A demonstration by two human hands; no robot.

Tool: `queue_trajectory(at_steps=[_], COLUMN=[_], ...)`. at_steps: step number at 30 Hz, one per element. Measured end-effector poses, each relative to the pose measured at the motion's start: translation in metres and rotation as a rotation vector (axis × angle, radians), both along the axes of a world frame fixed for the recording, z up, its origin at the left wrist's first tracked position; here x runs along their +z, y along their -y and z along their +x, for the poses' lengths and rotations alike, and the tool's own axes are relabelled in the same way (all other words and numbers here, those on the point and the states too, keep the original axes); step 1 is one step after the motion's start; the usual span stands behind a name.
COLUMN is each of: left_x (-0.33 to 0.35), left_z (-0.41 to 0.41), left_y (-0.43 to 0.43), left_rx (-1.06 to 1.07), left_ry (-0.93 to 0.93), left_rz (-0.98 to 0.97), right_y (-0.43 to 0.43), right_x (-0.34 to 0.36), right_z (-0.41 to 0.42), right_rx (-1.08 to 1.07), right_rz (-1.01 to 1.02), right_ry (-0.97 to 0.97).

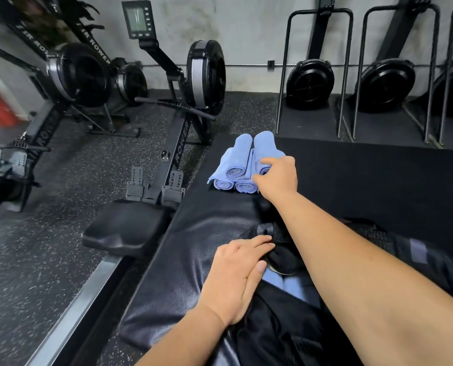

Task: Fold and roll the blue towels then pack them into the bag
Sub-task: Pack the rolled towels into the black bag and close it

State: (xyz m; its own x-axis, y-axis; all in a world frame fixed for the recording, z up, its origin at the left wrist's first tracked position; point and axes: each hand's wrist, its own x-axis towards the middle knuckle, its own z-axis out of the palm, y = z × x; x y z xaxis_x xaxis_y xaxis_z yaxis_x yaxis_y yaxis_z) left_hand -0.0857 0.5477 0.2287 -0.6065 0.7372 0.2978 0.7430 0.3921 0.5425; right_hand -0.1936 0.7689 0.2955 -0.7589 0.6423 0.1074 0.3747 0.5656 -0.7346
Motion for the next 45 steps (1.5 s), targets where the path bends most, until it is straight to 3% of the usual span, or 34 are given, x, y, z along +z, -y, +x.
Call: queue_trajectory(at_steps=[4, 10, 15, 22, 28, 35, 40, 45], left_x=[-0.002, -0.003, 0.004, 0.050, 0.070, 0.074, 0.096, 0.093], left_z=[0.000, -0.001, 0.002, 0.025, 0.040, 0.038, 0.052, 0.045], left_y=[-0.001, -0.002, -0.003, 0.000, 0.013, 0.024, 0.024, 0.017], left_rx=[0.010, 0.022, 0.020, 0.204, 0.155, 0.078, 0.106, 0.105], left_ry=[-0.027, -0.076, -0.110, 0.040, -0.186, -0.346, -0.303, -0.403], left_rz=[-0.004, -0.043, -0.095, 0.156, 0.122, -0.025, 0.045, -0.078], right_y=[0.000, 0.012, 0.018, 0.012, 0.007, 0.002, -0.008, -0.014], right_x=[0.014, 0.033, 0.042, 0.058, 0.062, 0.057, 0.058, 0.053], right_z=[0.016, 0.064, 0.126, 0.208, 0.264, 0.316, 0.339, 0.352], right_rx=[-0.125, -0.175, -0.129, -0.048, 0.026, 0.120, 0.166, 0.260], right_rz=[-0.091, -0.304, -0.314, -0.316, -0.391, -0.761, -0.926, -0.918], right_ry=[-0.217, -0.325, -0.328, -0.368, -0.423, -0.464, -0.404, -0.238])
